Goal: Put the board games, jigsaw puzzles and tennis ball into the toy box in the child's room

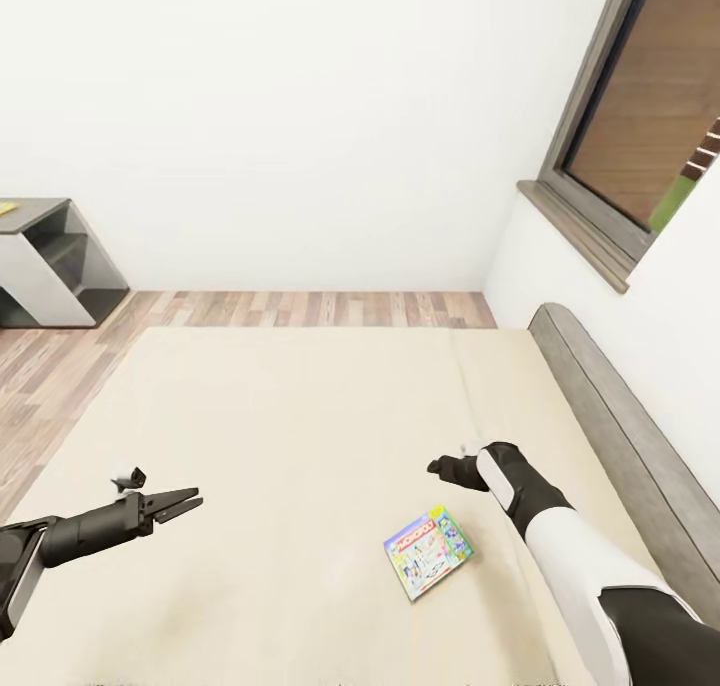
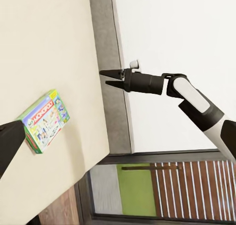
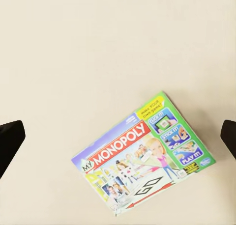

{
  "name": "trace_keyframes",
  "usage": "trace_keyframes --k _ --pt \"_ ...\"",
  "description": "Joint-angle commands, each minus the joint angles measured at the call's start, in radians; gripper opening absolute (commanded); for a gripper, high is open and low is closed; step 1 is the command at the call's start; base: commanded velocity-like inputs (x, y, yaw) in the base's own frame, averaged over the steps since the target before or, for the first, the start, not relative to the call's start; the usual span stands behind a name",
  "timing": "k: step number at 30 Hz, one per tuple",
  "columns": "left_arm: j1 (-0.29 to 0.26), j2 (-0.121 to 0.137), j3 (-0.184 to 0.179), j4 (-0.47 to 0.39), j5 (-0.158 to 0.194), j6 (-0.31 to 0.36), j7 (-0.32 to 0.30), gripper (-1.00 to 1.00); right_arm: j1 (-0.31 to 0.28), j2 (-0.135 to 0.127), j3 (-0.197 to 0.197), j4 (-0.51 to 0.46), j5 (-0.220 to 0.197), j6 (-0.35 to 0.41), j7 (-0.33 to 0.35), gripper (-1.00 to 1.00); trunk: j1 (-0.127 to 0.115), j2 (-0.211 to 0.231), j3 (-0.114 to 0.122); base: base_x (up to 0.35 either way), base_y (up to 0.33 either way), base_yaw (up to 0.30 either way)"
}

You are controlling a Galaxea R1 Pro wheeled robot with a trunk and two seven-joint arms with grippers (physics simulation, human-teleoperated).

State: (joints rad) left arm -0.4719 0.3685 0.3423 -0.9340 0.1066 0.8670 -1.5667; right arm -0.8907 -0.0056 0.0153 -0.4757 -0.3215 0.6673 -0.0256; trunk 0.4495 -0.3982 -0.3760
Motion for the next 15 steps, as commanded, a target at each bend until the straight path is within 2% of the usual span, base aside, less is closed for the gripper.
trace_keyframes --k 1,15 --pt "-0.001 0.000 0.000 0.000 -0.001 0.011 -0.004 1.00 0.000 -0.001 0.002 -0.001 -0.005 0.005 -0.003 1.00 0.000 -0.002 -0.003 0.000 0.000 0.000" --pt "-0.001 -0.002 -0.002 0.000 -0.001 0.011 -0.004 1.00 0.000 -0.002 0.002 -0.001 -0.005 0.005 -0.002 1.00 0.000 -0.002 -0.026 0.000 0.000 0.000"
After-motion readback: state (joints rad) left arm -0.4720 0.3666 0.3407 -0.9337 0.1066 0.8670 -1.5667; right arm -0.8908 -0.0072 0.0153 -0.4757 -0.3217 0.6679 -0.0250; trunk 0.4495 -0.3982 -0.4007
